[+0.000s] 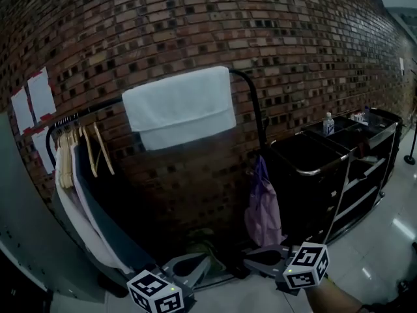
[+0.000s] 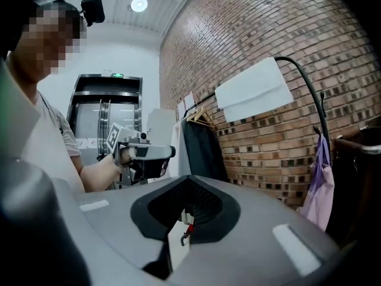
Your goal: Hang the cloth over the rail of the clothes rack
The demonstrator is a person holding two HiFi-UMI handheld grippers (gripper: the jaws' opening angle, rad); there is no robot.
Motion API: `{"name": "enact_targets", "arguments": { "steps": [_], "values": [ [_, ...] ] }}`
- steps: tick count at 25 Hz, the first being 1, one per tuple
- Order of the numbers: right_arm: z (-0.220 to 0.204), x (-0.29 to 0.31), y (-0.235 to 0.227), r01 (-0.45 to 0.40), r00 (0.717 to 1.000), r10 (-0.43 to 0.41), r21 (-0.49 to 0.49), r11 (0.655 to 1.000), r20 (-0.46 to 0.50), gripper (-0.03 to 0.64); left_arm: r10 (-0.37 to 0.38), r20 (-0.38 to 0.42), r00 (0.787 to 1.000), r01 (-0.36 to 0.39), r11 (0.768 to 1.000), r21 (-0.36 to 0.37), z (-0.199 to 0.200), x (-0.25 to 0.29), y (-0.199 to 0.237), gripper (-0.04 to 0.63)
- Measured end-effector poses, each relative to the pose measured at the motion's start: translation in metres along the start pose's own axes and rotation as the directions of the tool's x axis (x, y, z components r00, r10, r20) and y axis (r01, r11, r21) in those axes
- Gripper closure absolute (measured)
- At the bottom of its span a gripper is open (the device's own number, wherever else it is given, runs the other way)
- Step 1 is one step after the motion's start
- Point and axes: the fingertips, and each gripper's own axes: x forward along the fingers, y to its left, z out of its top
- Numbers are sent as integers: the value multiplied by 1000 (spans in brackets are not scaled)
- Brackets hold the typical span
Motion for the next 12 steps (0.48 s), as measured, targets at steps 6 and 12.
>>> {"name": "enact_targets", "arguments": {
  "steps": [6, 12],
  "values": [
    [3, -15, 72, 16, 1000, -16, -4, 1000, 23, 615, -54, -35, 998, 54, 999, -2, -18, -47, -44, 594],
    [-28, -16, 178, 44, 999, -44, 18, 999, 11, 615, -95, -37, 995, 94, 995, -24, -60, -133, -97, 594]
  ]
}}
